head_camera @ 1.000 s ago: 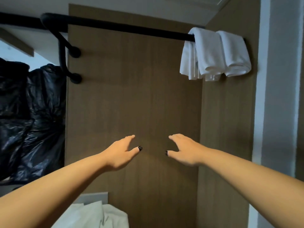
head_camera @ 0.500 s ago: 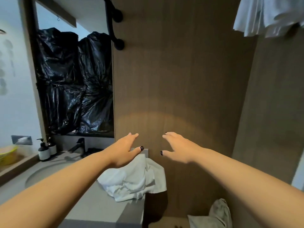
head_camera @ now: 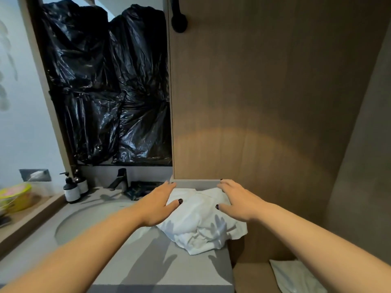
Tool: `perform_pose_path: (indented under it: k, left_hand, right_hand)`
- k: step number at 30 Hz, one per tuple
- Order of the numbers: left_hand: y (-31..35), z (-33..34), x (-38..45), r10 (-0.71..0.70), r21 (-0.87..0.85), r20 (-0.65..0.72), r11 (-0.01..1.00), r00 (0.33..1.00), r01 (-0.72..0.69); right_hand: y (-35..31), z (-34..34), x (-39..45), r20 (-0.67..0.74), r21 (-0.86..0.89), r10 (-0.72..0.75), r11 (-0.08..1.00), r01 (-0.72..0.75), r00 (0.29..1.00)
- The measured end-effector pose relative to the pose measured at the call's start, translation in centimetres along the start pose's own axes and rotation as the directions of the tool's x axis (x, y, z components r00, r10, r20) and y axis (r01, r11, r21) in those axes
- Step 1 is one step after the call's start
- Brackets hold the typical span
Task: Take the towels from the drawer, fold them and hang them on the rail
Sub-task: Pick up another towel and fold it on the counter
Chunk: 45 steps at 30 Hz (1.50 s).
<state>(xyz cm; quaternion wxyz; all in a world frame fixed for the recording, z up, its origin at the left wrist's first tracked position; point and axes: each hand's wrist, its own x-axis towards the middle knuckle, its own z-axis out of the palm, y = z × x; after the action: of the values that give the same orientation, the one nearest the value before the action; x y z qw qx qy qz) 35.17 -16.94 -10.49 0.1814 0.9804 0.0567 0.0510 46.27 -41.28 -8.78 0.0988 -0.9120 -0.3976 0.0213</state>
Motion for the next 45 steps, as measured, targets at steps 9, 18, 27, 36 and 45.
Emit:
perform_pose_path:
  k: [9, 18, 27, 36, 45]
  left_hand:
    - [-6.7, 3.4, 3.6, 0.016, -0.147, 0.079, 0.989, 0.997, -0.004]
    - [-10.6, 7.9, 10.6, -0.047, -0.279, 0.132, 0.957, 0.990, 0.082]
    - [-11.3, 14.8, 13.2, -0.148, -0.448, 0.114, 0.875, 0.982, 0.184]
    - [-12.4, 15.7, 15.2, -0.120, -0.497, 0.022, 0.860, 0.992, 0.115]
    - [-15.8, 7.1, 19.3, -0.013, -0.617, -0.192, 0.779, 0.981, -0.111]
  right_hand:
    - [-0.5, 4.2, 7.6, 0.076, -0.090, -0.004, 0.996, 0.010, 0.997]
    - [3.3, 8.2, 17.4, 0.151, -0.089, -0.028, 0.995, 0.041, 0.988]
    - [6.5, 11.3, 21.6, 0.220, -0.035, 0.028, 0.999, -0.021, 0.975]
    - [5.4, 8.4, 21.9, -0.135, 0.238, -0.002, 0.971, 0.034, 0.991]
    - [2.6, -2.7, 23.2, -0.610, 0.260, 0.237, 0.961, -0.091, 0.756]
